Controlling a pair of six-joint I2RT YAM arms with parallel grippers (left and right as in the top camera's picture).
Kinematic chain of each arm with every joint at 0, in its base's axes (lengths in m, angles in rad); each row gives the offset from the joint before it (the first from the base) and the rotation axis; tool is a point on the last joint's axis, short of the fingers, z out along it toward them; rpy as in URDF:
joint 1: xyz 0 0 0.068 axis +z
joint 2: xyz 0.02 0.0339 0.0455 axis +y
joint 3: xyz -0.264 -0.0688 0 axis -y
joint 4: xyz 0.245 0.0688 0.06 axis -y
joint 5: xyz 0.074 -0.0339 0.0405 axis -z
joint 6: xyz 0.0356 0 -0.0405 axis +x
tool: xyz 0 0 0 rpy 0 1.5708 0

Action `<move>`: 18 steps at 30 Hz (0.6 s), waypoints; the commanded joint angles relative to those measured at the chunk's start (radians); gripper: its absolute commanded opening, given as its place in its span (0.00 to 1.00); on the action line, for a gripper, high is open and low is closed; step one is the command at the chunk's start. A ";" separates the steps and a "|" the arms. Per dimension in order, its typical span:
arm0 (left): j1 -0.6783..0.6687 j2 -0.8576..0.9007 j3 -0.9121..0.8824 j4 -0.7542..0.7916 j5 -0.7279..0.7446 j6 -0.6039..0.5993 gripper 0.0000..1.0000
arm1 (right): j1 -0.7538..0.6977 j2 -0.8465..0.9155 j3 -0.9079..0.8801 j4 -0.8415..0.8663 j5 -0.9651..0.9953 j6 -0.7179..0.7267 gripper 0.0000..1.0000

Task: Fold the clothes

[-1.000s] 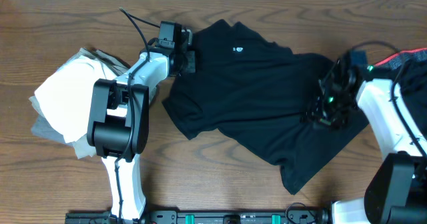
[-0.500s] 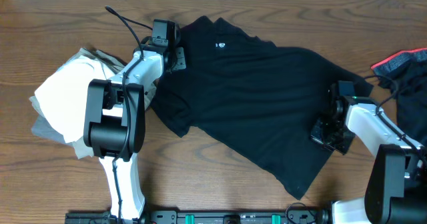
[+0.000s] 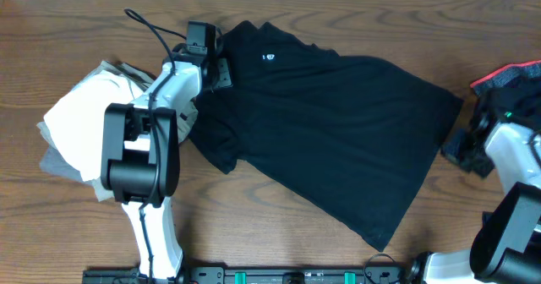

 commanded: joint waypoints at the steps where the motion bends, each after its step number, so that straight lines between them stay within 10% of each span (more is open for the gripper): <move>1: 0.011 -0.128 0.000 -0.030 -0.004 0.001 0.63 | -0.014 -0.019 0.130 0.001 -0.241 -0.122 0.01; 18: -0.057 -0.498 0.000 -0.254 0.018 0.019 0.65 | -0.004 0.356 0.142 0.370 -0.335 0.232 0.01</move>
